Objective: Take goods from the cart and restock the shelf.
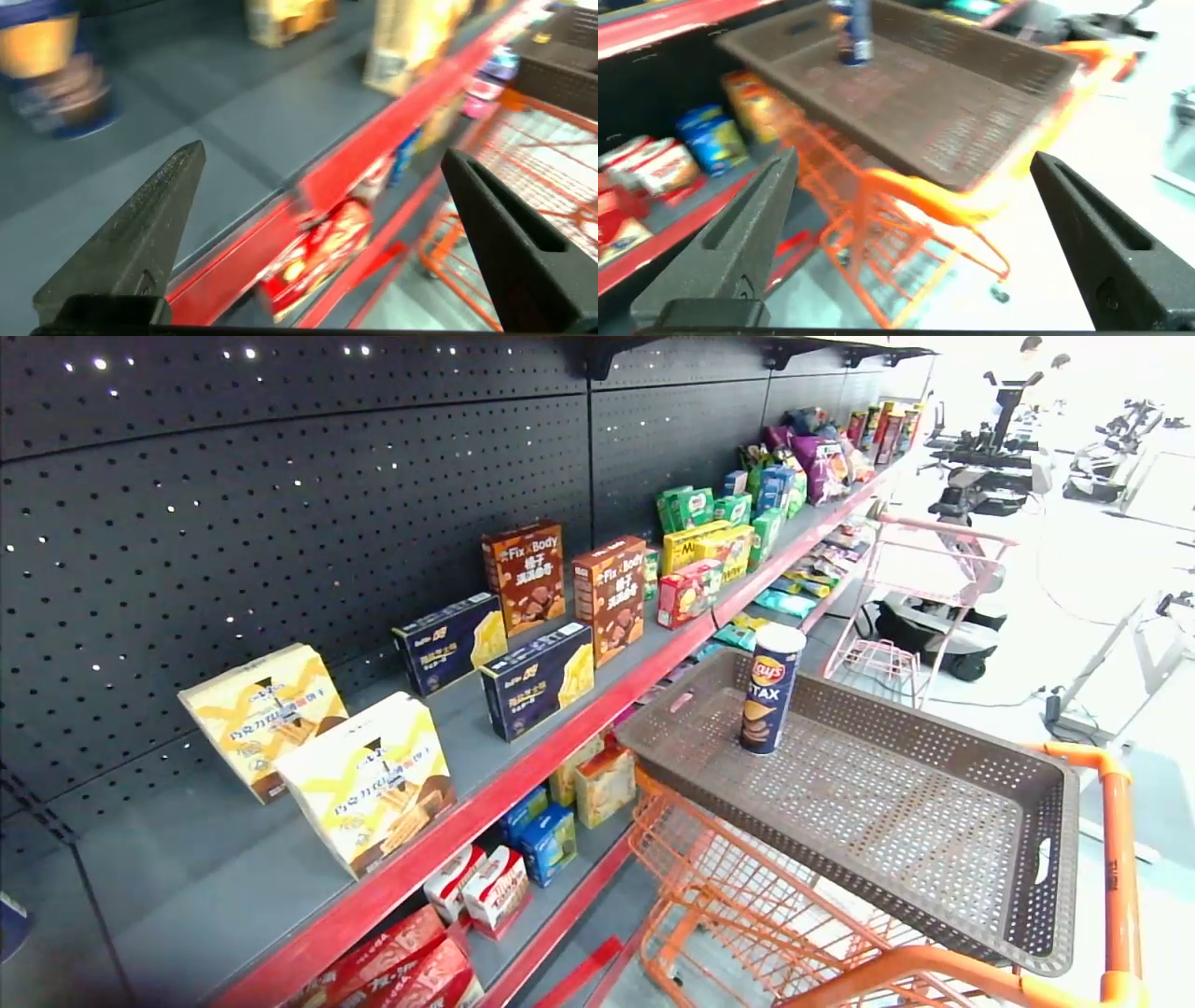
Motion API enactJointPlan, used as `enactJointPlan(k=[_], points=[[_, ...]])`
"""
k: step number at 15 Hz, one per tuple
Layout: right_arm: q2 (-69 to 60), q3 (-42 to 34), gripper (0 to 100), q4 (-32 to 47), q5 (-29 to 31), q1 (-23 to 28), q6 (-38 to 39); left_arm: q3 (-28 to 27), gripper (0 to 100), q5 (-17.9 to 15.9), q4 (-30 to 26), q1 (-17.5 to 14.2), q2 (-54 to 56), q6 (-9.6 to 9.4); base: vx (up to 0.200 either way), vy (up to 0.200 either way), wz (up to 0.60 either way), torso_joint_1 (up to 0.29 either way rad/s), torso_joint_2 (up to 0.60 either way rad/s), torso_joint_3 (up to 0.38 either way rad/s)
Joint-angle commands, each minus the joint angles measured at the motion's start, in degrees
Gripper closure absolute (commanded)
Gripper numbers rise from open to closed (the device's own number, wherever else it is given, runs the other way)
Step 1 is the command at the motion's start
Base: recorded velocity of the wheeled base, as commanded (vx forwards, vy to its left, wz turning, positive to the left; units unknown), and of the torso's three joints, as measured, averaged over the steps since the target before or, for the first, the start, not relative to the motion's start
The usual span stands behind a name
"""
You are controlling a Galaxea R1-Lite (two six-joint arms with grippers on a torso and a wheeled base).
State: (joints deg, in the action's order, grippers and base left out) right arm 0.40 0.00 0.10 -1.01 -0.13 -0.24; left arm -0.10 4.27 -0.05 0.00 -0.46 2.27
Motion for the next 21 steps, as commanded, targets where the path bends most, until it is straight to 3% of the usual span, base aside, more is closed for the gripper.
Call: enactJointPlan(k=[1, 3, 6, 7, 10, 12, 15, 17, 21], points=[[0.04, 0.00, 0, -0.01, 0.05, -0.04, 0.24, 0.01, 0, 0.04, 0.05, 0.00, -0.06, 0.02, 0.000, 0.000, 0.00, 0.000, 0.00, 0.000], [-0.05, 0.35, 0, -0.10, -0.48, -0.13, 0.16, 0.01, 0, 0.04, 0.05, 0.00, -0.06, -0.07, 0.000, 0.000, 0.00, 0.000, 0.00, 0.000], [17.62, 13.45, 0, -0.36, -0.92, -0.22, 0.16, 0.01, 0, 0.04, 0.05, 0.00, -0.06, -0.07, 0.000, 0.000, 0.00, 0.000, 0.00, 0.000], [21.83, 17.84, 0, -0.19, 2.68, 0.66, 0.24, 0.01, 0, 0.04, 0.05, -0.09, -0.06, 0.02, 0.000, 0.000, 0.00, 0.000, 0.00, 0.000], [27.72, 19.25, 0, -0.45, 9.10, 0.93, 1.12, 0.01, 0, 0.04, 0.05, 0.00, -0.06, 0.02, 0.000, 0.000, 0.00, 0.000, 0.00, 0.000], [31.68, 19.69, 0, -1.24, 9.36, 1.45, 1.21, 0.01, 0, 0.04, 0.05, -0.09, -0.06, 0.02, 0.000, 0.000, 0.00, 0.000, 0.00, 0.000], [44.69, 20.21, 0, -14.16, 8.31, 2.07, 1.39, 0.01, 0, 0.04, 0.05, -0.09, -0.06, 0.02, 0.000, 0.000, 0.00, 0.000, 0.00, 0.000], [49.34, 20.48, 0, -15.13, 6.11, -0.04, 1.65, 0.01, 0, 0.04, 0.05, 0.00, -0.06, -0.07, 0.000, 0.000, 0.00, 0.000, 0.00, 0.000], [66.04, 28.83, 0, -23.39, 6.11, 0.84, 2.35, 0.01, 0, 0.04, 0.05, 0.00, -0.06, 0.02, 0.000, 0.000, 0.00, 0.000, 0.00, 0.000]])
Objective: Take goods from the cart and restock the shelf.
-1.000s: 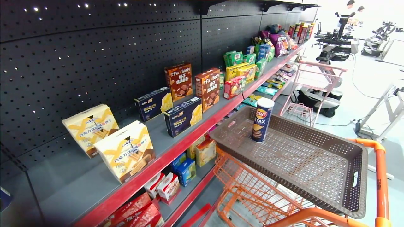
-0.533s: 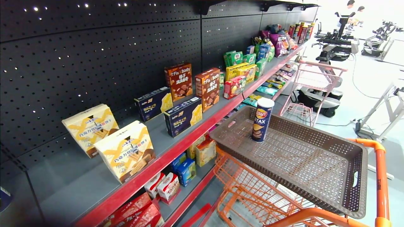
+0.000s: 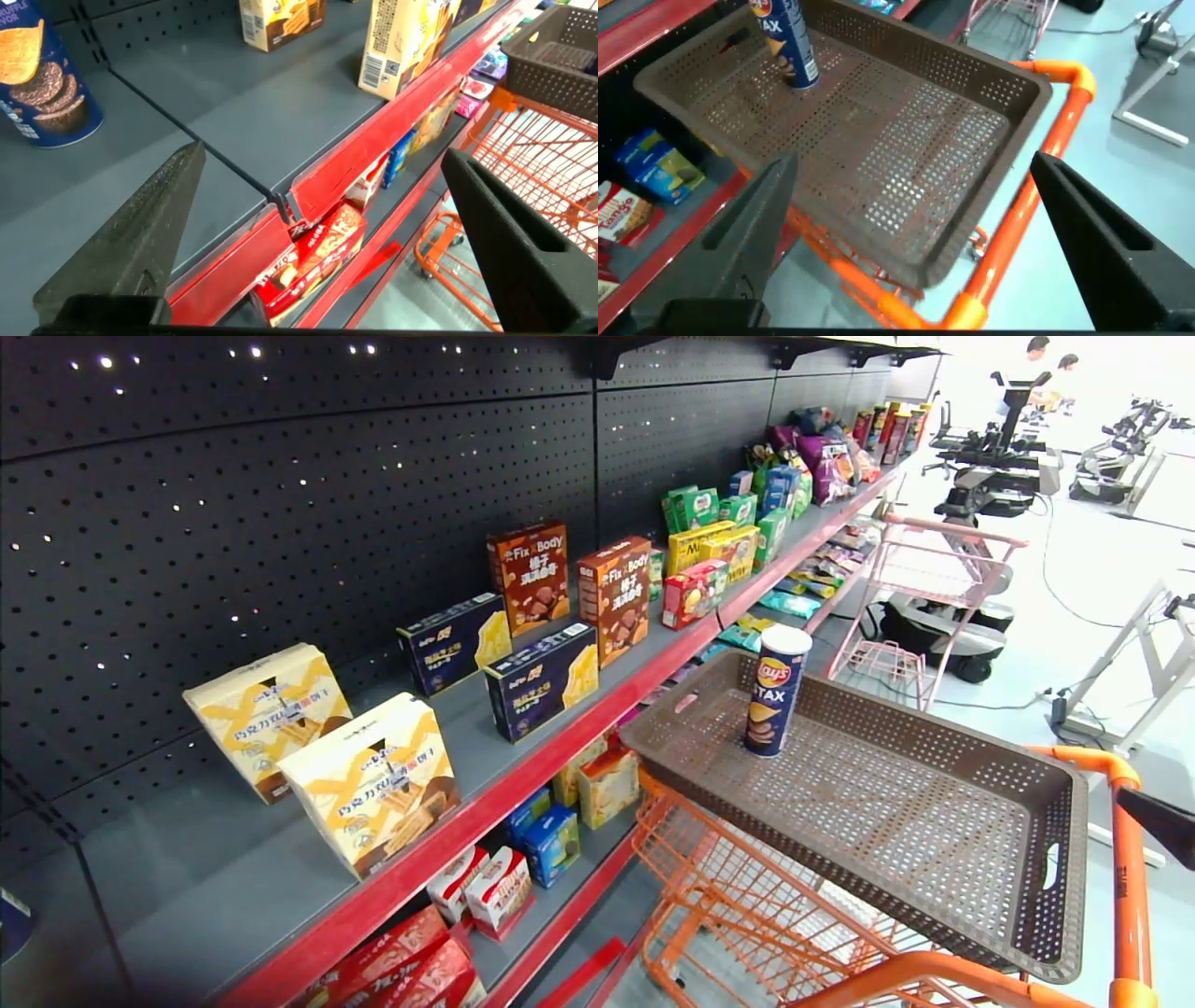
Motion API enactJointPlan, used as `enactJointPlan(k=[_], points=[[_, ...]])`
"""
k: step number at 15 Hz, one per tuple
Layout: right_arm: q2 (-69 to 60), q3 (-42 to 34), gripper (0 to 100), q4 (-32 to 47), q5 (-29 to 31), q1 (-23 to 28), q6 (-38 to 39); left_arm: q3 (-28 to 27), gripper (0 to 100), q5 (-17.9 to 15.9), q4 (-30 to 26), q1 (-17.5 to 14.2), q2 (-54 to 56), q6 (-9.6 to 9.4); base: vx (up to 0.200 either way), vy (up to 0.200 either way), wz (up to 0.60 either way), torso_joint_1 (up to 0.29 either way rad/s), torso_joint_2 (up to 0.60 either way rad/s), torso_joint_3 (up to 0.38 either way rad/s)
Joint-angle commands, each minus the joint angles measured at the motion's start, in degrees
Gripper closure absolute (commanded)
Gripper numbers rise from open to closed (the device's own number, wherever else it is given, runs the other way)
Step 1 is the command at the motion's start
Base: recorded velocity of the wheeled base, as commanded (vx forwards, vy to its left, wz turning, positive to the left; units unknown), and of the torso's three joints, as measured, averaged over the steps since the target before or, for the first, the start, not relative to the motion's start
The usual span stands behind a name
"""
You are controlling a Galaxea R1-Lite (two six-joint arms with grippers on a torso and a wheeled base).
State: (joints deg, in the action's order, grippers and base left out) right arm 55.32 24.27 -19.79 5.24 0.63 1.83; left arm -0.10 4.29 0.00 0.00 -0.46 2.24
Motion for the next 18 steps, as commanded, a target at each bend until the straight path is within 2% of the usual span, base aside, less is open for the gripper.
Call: enactJointPlan(k=[1, 3, 6, 8, 11, 14, 18], points=[[15.61, 7.37, 0, -6.58, -0.06, 0.51, 0.19, 0.01, 0, 0.02, 0.00, 0.00, -0.06, 0.04, 0.000, 0.000, 0.00, 0.000, 0.00, 0.000], [25.63, 12.55, 0, -10.98, -0.23, 4.02, 0.28, 0.01, 0, 0.02, 0.00, -0.09, -0.06, -0.05, 0.000, 0.000, 0.00, 0.000, 0.00, 0.000], [33.98, 17.13, 0, -14.93, -1.64, 4.20, 0.11, 0.01, 0, 0.02, 0.00, 0.00, -0.06, 0.04, 0.000, 0.000, 0.00, 0.000, 0.00, 0.000], [37.49, 18.36, 0, -18.01, -8.41, 4.20, -0.86, 0.01, 0, 0.02, 0.00, 0.00, -0.06, 0.04, 0.000, 0.000, 0.00, 0.000, 0.00, 0.000], [40.83, 19.32, 0, -19.41, -10.78, 3.50, -1.21, 0.01, 0, 0.02, 0.00, 0.00, -0.06, 0.04, 0.000, 0.000, 0.00, 0.000, 0.00, 0.000], [44.00, 19.67, 0, -23.81, -19.39, 2.97, -1.30, 0.01, 0, -0.07, 0.00, -0.09, -0.06, 0.04, 0.000, 0.000, 0.00, 0.000, 0.00, 0.000], [51.11, 20.90, 0, -30.05, -22.47, 1.48, -1.21, 0.01, 0, 0.02, 0.00, 0.00, -0.06, 0.04, 0.000, 0.000, 0.00, 0.000, 0.00, 0.000]])
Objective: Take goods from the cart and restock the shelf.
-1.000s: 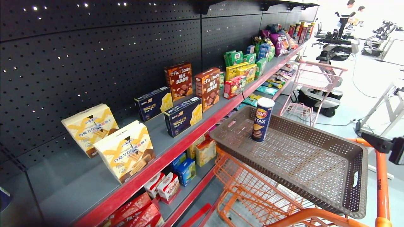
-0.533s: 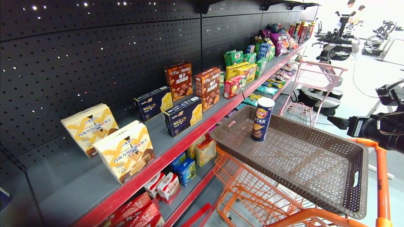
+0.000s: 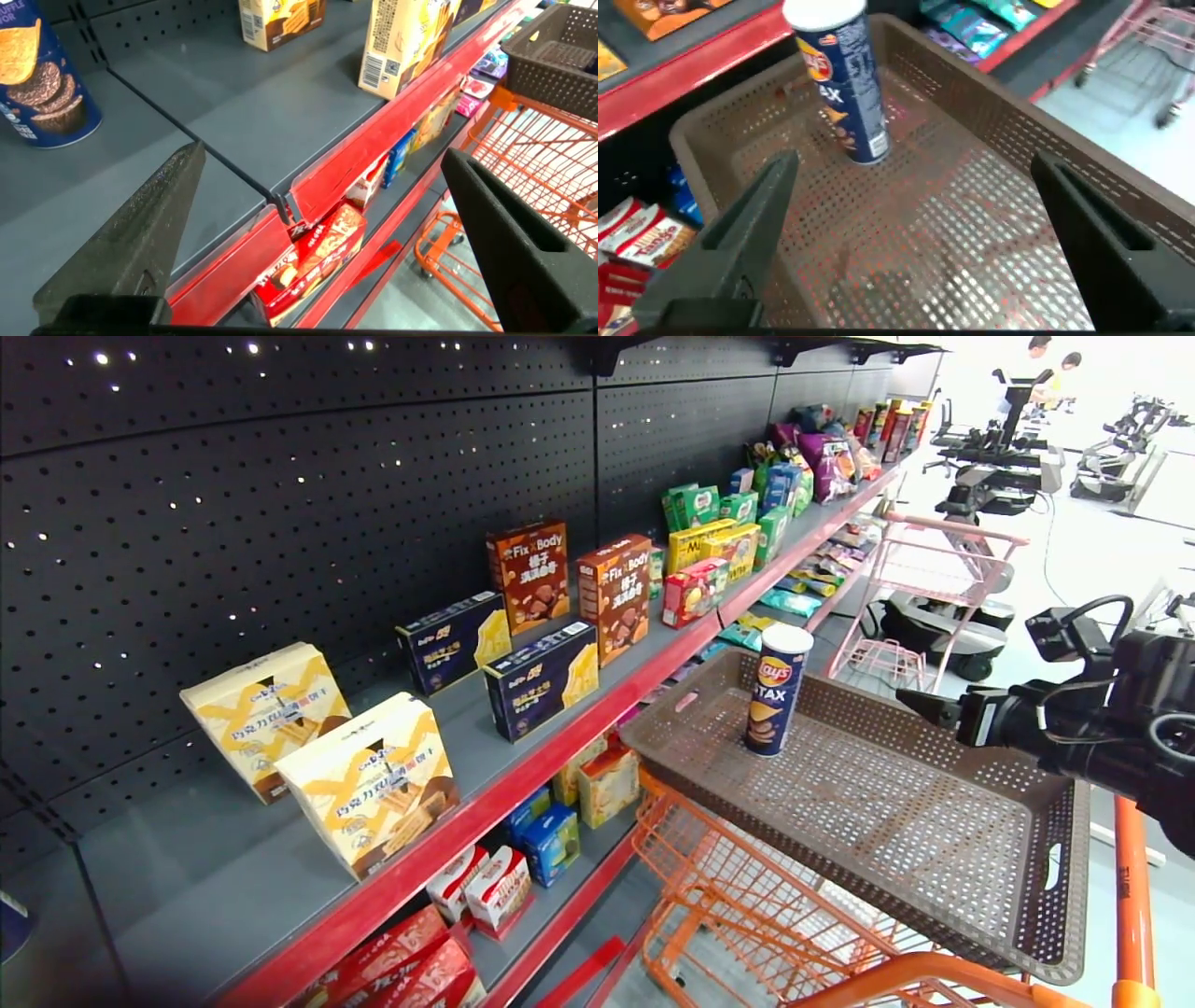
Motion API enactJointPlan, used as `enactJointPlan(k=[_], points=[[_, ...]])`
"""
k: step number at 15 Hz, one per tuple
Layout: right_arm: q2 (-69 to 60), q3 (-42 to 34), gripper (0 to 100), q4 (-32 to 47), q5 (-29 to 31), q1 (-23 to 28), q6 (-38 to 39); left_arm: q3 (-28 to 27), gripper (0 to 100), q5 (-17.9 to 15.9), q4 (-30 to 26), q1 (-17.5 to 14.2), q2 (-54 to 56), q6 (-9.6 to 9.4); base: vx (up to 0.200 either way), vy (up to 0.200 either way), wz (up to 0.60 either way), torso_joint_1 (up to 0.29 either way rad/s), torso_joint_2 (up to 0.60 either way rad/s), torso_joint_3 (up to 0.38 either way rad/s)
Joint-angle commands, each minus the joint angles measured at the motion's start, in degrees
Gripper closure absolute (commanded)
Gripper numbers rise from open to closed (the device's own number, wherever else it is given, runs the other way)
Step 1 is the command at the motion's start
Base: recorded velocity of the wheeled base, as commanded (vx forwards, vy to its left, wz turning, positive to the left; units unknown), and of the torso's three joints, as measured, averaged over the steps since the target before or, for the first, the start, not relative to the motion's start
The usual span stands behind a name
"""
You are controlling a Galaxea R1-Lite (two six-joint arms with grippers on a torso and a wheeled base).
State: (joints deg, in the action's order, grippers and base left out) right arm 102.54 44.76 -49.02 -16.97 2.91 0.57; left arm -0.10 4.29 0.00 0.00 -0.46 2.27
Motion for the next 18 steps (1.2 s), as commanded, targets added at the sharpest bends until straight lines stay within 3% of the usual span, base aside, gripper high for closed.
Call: enactJointPlan(k=[1, 4, 7, 18], points=[[5.13, 0.68, 0, -1.17, -0.26, -1.33, 0.04, 0.01, 0, 0.02, 0.00, -0.09, -0.06, 0.02, 0.000, 0.000, 0.00, 0.000, 0.00, 0.000], [9.61, 2.17, 0, -1.87, -0.26, -4.85, -0.57, 0.01, 0, 0.02, 0.00, 0.00, -0.06, 0.02, 0.000, 0.000, 0.00, 0.000, 0.00, 0.000], [14.27, 4.19, 0, -8.46, -0.26, -5.64, -1.10, 0.01, 0, 0.02, 0.00, -0.09, -0.06, 0.02, 0.000, 0.000, 0.00, 0.000, 0.00, 0.000], [25.17, 19.13, 0, -7.58, -1.31, -7.31, -1.19, 0.01, 0, 0.02, 0.00, 0.00, -0.06, 0.02, 0.000, 0.000, 0.00, 0.000, 0.00, 0.000]])
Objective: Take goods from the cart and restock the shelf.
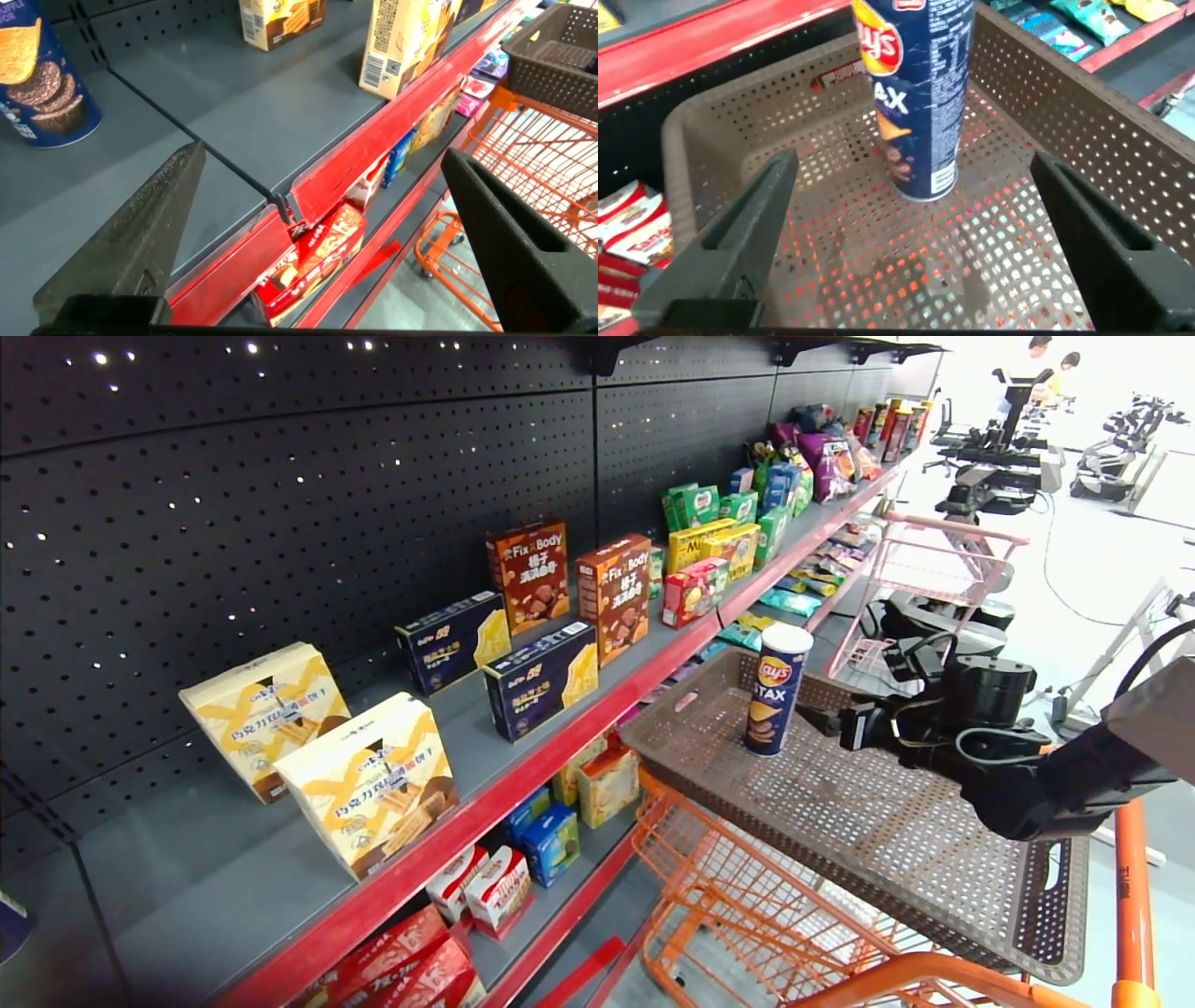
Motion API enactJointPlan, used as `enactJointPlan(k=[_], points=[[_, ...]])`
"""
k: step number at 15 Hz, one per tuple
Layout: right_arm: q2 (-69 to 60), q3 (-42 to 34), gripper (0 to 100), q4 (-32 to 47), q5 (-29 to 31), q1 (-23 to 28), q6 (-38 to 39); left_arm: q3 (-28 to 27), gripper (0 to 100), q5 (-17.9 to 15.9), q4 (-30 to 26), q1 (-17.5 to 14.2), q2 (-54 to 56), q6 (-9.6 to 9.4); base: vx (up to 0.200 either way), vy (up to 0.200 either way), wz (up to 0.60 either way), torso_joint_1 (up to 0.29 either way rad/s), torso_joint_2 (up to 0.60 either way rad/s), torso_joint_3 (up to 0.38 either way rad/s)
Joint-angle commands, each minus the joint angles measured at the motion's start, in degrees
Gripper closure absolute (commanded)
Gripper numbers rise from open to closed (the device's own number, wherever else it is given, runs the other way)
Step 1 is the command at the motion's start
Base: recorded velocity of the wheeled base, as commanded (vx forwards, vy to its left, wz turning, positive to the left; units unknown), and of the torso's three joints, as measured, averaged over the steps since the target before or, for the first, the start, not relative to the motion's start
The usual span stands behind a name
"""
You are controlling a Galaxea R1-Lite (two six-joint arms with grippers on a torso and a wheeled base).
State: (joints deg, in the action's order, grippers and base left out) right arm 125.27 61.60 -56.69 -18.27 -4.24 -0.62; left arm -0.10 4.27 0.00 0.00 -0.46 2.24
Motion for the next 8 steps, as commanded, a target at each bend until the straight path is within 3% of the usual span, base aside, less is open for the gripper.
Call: enactJointPlan(k=[1, 8], points=[[3.40, 3.53, 0, 0.08, -0.01, -0.15, -0.08, 0.01, 0, 0.04, 0.00, 0.00, -0.06, 0.04, 0.000, 0.000, 0.00, 0.000, 0.00, 0.000], [8.06, 9.59, 0, 0.35, -3.61, 0.11, 0.01, 0.01, 0, 0.04, 0.00, 0.00, -0.06, 0.04, 0.000, 0.000, 0.00, 0.000, 0.00, 0.000]])
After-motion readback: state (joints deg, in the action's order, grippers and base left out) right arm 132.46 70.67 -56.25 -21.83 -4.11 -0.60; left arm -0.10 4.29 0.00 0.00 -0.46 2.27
